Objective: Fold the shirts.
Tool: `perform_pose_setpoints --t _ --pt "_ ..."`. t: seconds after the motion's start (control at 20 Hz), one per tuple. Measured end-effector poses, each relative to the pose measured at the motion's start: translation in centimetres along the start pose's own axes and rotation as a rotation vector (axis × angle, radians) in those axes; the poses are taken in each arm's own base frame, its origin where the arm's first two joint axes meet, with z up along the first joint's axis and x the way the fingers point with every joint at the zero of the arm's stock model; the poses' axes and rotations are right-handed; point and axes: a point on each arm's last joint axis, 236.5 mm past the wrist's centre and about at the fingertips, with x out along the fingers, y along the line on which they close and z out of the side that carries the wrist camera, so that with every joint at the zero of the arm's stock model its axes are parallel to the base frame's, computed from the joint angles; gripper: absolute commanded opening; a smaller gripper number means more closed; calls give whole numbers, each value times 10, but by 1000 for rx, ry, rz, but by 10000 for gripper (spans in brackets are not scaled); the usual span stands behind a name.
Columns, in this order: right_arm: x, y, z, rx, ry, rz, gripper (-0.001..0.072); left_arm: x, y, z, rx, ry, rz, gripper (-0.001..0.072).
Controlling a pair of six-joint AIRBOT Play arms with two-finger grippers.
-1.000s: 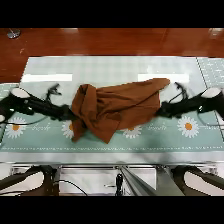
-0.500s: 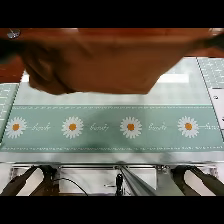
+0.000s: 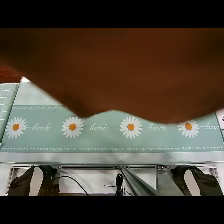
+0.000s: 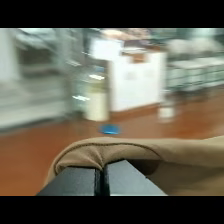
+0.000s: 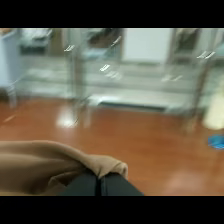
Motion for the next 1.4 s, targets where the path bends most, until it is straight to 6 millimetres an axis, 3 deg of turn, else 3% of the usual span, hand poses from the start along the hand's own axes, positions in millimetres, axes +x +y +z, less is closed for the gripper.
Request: perform_pose_setpoints --t 0.2,0.35,0.5,0.65,0.8,0.95,1.25,1.4 --pt "-43 -3 3 -19 -40 -107 21 -43 -30 14 103 -40 66 32" --pt "-54 -10 -11 -4 6 -154 21 -61 -25 13 104 -35 99 32" --pt "-48 -15 -34 32 82 -163 21 -50 -3 -12 42 32 115 32" --pt "-26 -17 -68 90 192 -126 21 -16 24 -68 -93 166 85 32" --pt "7 -22 -116 171 330 -75 21 27 50 -148 -257 335 16 32" --pt "54 -39 -170 248 467 -40 21 69 67 -227 -384 480 -57 32" --pt "178 -84 -271 422 642 31 22 167 80 -354 -521 618 -95 32" --pt "245 -88 -312 585 634 138 22 211 85 -408 -550 640 -49 33"
